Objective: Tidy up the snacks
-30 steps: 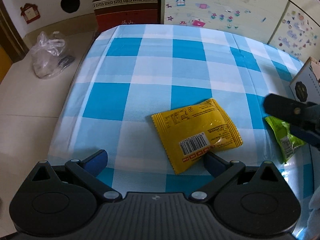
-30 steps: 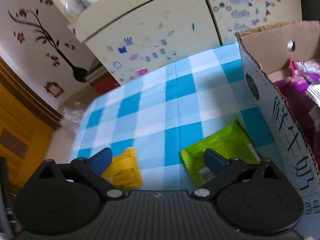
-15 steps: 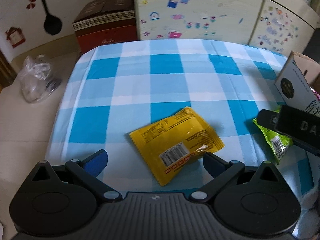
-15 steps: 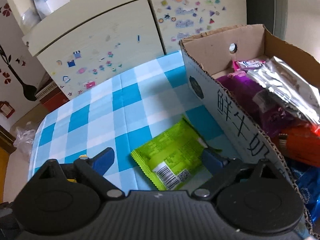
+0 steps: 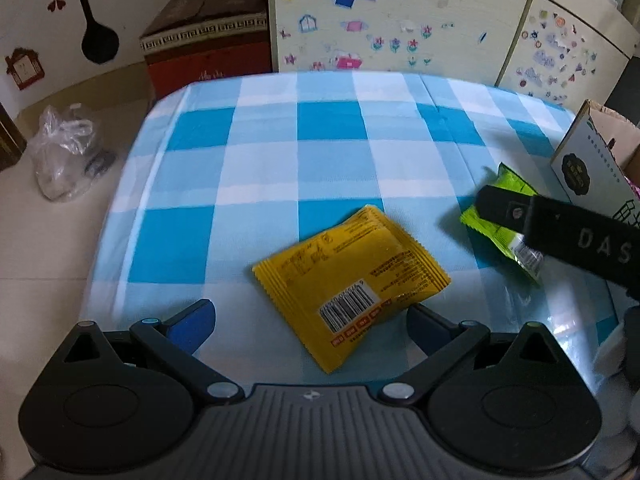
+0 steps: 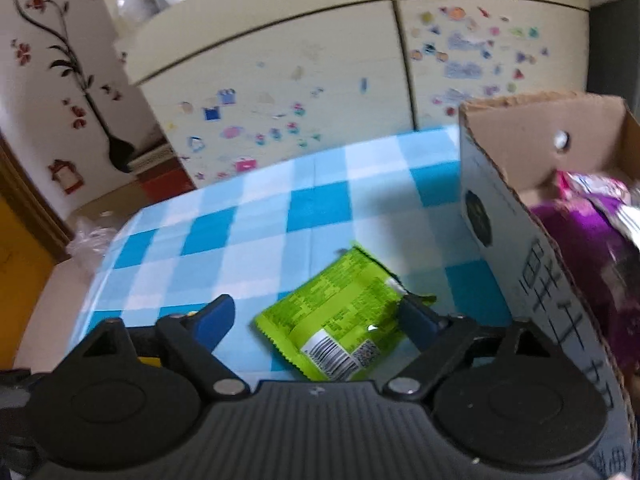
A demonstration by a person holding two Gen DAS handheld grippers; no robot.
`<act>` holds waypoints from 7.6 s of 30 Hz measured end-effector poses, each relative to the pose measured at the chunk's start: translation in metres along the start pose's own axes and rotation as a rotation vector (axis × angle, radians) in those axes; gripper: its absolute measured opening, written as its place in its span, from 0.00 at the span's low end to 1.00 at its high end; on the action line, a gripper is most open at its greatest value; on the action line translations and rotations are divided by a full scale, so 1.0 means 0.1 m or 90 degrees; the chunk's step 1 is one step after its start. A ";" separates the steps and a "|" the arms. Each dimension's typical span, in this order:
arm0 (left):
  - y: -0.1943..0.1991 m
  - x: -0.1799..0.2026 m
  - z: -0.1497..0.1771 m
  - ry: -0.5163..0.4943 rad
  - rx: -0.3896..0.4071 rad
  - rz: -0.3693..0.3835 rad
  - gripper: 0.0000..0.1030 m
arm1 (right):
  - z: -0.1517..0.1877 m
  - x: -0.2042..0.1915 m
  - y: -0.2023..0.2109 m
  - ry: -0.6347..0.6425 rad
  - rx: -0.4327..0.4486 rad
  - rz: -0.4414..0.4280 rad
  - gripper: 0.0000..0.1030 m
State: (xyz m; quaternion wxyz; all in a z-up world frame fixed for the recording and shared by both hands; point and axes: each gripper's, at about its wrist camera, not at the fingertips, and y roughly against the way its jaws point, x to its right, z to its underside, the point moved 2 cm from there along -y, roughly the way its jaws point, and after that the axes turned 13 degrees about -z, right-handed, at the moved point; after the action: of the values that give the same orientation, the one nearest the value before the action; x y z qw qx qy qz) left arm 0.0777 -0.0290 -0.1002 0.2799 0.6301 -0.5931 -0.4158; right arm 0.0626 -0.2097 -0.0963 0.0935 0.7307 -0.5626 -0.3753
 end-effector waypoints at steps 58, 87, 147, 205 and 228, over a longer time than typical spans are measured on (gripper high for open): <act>0.16 -0.10 0.02 -0.022 0.086 0.022 0.92 | 0.09 -0.05 -0.04 0.014 -0.042 0.034 0.88; 0.30 -0.17 0.03 0.042 0.066 0.034 0.62 | 0.07 -0.20 0.23 0.060 -0.024 0.036 0.56; 1.78 0.45 0.31 0.049 0.155 0.099 0.62 | -0.19 -0.21 2.36 0.091 0.162 -0.006 0.57; 1.87 2.21 0.01 -0.091 0.100 0.102 1.00 | -0.65 1.36 2.47 -0.155 0.162 0.081 0.84; 2.02 1.77 0.05 -0.033 0.084 0.052 1.00 | -0.48 1.11 2.49 -0.118 0.117 0.137 0.89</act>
State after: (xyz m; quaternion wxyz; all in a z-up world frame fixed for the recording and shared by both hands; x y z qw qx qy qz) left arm -0.0392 -0.2295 0.0341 0.2388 0.6115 -0.6516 -0.3801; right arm -0.0836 -0.4092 0.0274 0.0139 0.6340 -0.6759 -0.3756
